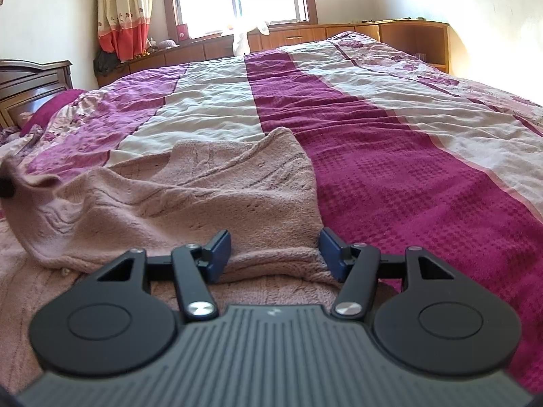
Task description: Fold small clothes
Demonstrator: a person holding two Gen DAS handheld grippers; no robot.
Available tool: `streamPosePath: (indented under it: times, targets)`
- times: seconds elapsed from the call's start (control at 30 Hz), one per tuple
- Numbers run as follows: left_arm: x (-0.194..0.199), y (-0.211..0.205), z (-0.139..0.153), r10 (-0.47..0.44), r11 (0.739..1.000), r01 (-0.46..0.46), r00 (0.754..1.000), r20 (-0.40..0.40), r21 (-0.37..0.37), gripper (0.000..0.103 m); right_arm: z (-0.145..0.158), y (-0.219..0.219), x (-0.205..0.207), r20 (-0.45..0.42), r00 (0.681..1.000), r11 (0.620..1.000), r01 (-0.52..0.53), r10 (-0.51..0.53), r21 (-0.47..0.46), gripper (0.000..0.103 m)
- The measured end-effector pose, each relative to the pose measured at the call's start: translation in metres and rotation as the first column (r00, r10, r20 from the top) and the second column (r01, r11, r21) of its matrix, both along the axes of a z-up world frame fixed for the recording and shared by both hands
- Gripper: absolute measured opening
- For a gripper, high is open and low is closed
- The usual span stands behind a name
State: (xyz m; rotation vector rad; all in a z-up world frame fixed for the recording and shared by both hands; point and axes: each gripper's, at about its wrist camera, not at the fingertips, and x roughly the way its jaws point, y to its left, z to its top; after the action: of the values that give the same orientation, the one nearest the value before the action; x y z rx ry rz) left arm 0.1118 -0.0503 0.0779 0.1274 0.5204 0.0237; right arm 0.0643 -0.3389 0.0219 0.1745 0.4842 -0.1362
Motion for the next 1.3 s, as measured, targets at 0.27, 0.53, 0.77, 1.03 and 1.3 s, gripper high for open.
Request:
streamPosePath:
  times: [0.27, 0.53, 0.77, 1.03, 1.3]
  targets:
    - [-0.017, 0.057, -0.029, 0.139, 0.985, -0.151, 0.981, -0.133, -0.084, 0.011, 0.000, 0.000, 0.000, 0.000, 1.000, 1.000, 0.000, 0.000, -0.001, 0.060]
    - [-0.029, 0.069, -0.034, 0.097, 0.985, -0.115, 0.985, -0.142, -0.130, 0.012, 0.005, -0.003, 0.001, -0.014, 1.000, 1.000, -0.005, 0.005, 0.014, 0.060]
    - [-0.046, 0.075, -0.008, 0.082, 0.974, -0.092, 0.995, -0.055, -0.206, 0.022, 0.039, -0.024, 0.013, 0.005, 0.998, 0.996, -0.059, 0.059, 0.066, 0.061]
    - [-0.027, 0.067, 0.001, 0.075, 0.984, -0.081, 0.996, -0.044, -0.160, 0.024, 0.039, -0.054, 0.095, -0.109, 0.991, 0.997, -0.075, 0.077, 0.024, 0.061]
    - [0.009, 0.057, -0.018, 0.014, 0.990, -0.028, 0.995, -0.095, -0.139, 0.024, 0.023, -0.063, 0.140, -0.146, 0.981, 0.987, -0.115, 0.130, 0.110, 0.012]
